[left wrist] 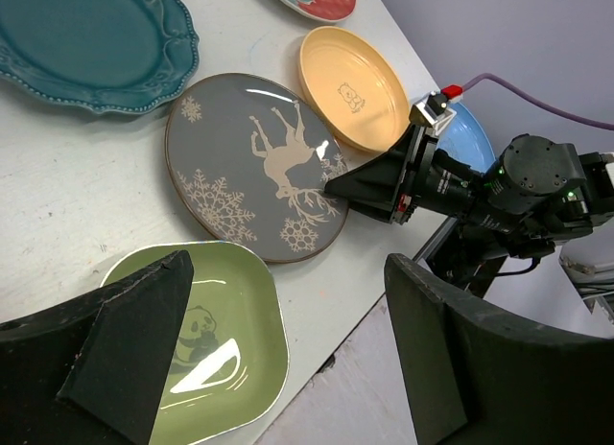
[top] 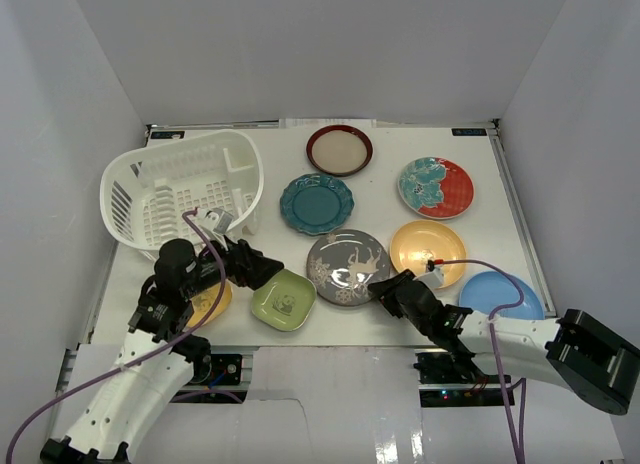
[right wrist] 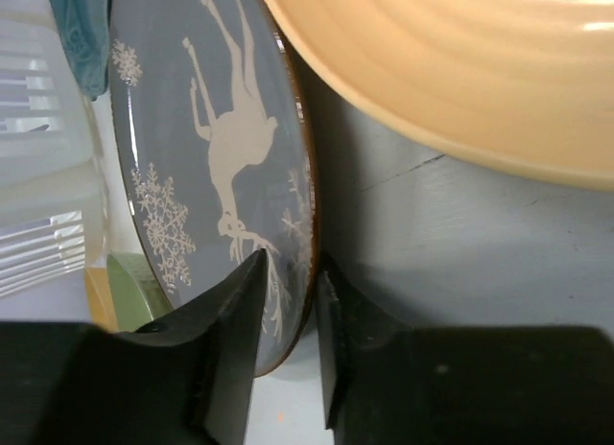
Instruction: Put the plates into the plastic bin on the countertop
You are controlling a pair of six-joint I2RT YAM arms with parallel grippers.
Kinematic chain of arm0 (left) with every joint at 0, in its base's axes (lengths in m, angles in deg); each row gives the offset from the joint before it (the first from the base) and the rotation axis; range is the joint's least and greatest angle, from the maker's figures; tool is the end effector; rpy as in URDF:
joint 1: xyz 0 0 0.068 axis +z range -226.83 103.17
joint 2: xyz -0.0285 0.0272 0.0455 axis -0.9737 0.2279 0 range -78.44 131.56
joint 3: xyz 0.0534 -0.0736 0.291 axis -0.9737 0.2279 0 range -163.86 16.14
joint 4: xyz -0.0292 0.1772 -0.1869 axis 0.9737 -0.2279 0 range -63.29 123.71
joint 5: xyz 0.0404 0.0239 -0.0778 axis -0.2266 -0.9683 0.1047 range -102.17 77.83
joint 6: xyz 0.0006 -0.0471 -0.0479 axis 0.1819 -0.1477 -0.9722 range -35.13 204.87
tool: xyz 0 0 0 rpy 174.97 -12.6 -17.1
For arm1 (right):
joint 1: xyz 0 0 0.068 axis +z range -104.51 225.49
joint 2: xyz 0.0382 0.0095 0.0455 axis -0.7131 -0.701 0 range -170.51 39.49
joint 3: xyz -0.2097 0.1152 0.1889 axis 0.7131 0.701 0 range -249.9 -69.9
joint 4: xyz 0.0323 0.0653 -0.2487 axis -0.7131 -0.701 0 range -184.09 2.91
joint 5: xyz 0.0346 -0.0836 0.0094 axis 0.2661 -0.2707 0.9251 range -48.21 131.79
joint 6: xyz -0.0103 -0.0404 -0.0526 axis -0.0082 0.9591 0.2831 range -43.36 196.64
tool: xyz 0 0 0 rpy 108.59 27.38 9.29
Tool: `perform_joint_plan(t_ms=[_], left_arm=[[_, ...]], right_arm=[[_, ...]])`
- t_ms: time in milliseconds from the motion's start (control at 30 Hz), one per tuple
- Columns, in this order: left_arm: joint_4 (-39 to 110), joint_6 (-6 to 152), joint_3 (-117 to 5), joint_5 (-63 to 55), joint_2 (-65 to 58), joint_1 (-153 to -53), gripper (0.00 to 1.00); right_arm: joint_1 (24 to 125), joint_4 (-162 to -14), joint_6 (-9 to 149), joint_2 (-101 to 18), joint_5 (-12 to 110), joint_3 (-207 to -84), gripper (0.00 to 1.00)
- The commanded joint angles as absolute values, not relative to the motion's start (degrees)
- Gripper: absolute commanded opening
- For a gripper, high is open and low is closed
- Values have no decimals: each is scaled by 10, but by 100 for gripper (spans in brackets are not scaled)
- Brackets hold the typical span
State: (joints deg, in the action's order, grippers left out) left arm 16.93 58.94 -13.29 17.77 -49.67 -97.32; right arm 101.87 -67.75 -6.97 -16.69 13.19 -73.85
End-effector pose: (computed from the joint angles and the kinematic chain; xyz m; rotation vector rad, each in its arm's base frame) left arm 0.1005 -0.0660 0.2858 0.2924 1.9233 -1.0339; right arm 0.1057 0.1127 0.1396 0.8114 2.0587 0.9295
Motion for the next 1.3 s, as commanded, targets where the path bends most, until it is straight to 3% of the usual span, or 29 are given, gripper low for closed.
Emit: perform_joint_plan(t_ms=[0, 67, 133, 233, 367, 467, 833, 933, 1067, 1267], left_arm=[[166, 595, -154, 171, -488, -976, 91], [167, 594, -152, 173, -484, -976, 92], [167, 594, -152, 178, -472, -976, 93], [169, 594, -153, 183, -452, -976, 93], [170, 587, -161, 201, -421, -977, 93], [169, 573, -173, 229, -383, -977, 93], [188, 555, -212, 218, -289, -982, 91], [219, 546, -203, 215, -275, -984, 91], [275, 531, -198, 219, -249, -984, 91], [332, 515, -195, 225, -218, -986, 82]], right_arm=[[1023, -636, -100, -197, 98, -671, 31], [1023, -638, -92, -189, 99, -664, 16], [1030, -724, -76, -145, 102, -689, 9], [1057, -861, -52, -40, 50, -744, 8], [1060, -896, 70, 127, 33, -781, 8], [1060, -899, 121, 163, 41, -831, 8], [1027, -845, 279, 68, 125, -1019, 8], [963, -797, 258, 49, 232, -1017, 8], [860, -696, 183, 17, 464, -977, 8], [828, -603, 137, -20, 544, -952, 8]])
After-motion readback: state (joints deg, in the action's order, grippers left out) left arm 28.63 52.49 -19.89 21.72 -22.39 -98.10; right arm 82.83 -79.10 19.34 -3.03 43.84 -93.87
